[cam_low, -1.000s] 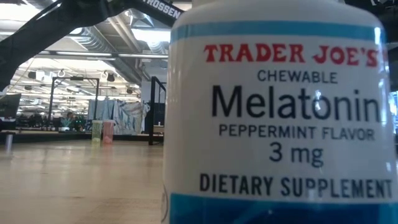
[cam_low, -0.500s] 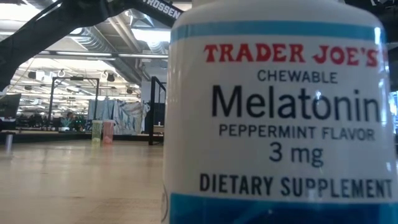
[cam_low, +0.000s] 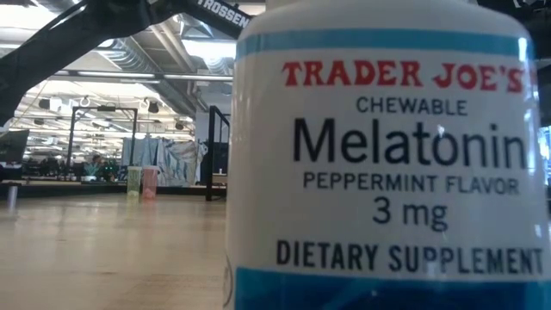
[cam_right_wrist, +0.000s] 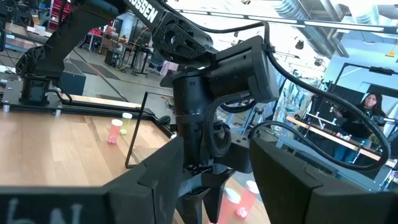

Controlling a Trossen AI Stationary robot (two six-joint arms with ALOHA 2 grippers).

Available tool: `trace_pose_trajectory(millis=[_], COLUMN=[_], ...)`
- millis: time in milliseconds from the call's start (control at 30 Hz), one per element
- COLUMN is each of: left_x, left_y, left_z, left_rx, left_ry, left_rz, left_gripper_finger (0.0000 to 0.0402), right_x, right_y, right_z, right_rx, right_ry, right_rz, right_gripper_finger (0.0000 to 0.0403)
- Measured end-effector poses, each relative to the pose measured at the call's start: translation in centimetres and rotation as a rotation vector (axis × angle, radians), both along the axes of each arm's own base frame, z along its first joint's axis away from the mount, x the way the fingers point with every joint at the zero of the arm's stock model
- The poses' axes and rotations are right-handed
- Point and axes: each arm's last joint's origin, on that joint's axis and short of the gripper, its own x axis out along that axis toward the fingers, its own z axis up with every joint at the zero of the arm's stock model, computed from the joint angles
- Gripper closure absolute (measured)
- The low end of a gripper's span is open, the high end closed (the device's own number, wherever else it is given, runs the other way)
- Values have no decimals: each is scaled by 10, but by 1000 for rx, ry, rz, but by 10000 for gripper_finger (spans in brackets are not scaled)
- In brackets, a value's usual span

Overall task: Pick and place medicine bottles onto shelf by color
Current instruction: Put the bottom red pill bottle on the shelf aligned with the other red pill bottle

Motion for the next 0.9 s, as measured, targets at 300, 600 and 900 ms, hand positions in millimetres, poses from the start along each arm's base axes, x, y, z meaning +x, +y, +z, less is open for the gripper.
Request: trace_pose_trajectory(millis=[300, 600, 900], left_x=[1, 1, 2], left_y=[-6, -6, -8], left_z=[-1, -1, -1], left_rx=[-8, -18, -58], left_ry=[9, 6, -9], left_rz=[-14, -13, -46], left_gripper_finger=[198, 198, 198], right_x=[0, 0, 0], right_y=[0, 0, 0], right_z=[0, 0, 0], right_rx=[0, 0, 0], right_ry=[0, 0, 0], right_rz=[0, 0, 0], right_gripper_finger=[214, 214, 214])
